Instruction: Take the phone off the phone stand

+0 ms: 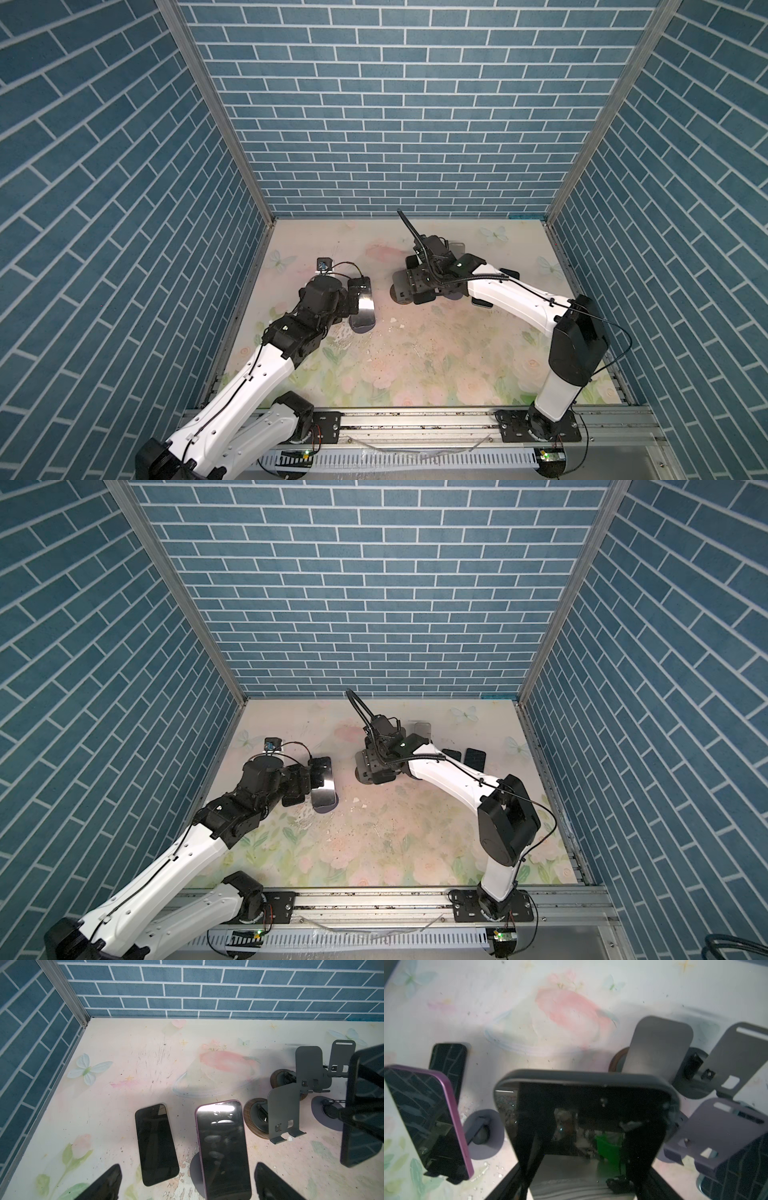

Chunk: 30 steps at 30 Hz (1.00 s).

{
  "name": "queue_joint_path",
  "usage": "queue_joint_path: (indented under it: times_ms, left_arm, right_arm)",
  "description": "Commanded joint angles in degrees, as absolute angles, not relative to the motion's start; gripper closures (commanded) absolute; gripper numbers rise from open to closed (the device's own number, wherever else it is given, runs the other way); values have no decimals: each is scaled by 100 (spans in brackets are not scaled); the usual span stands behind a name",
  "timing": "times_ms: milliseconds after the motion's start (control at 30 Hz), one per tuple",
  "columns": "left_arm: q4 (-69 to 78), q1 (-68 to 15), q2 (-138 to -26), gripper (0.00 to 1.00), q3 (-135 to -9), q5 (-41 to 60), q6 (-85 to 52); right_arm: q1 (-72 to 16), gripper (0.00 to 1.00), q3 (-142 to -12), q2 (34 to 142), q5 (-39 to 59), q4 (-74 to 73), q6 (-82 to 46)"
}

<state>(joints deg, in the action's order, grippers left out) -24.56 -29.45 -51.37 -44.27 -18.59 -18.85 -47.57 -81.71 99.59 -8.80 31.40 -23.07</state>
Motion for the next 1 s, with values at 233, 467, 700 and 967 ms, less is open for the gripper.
queue_joint_path:
  times_ms: [233, 467, 700, 967]
  left_arm:
    - [-2461, -2963, -5175, 0, -4421, -1837, -2013]
    - [-2435, -2962, -5203, 0, -4427, -1828, -2026]
    - [-2254, -2966, -5305, 0, -4424, -1758, -2027]
    - [-2031, -2962, -5531, 0, -4451, -1670, -1975]
  right_arm:
    - [-4764, 44, -7113, 9347, -712, 3236, -2492]
    - [-4764, 44, -6680, 9410, -611, 3171, -2726]
    - [-4765, 44, -6447, 9577, -581, 3033, -2854]
    - [-4764, 43, -6310, 9850, -677, 3002, -2918]
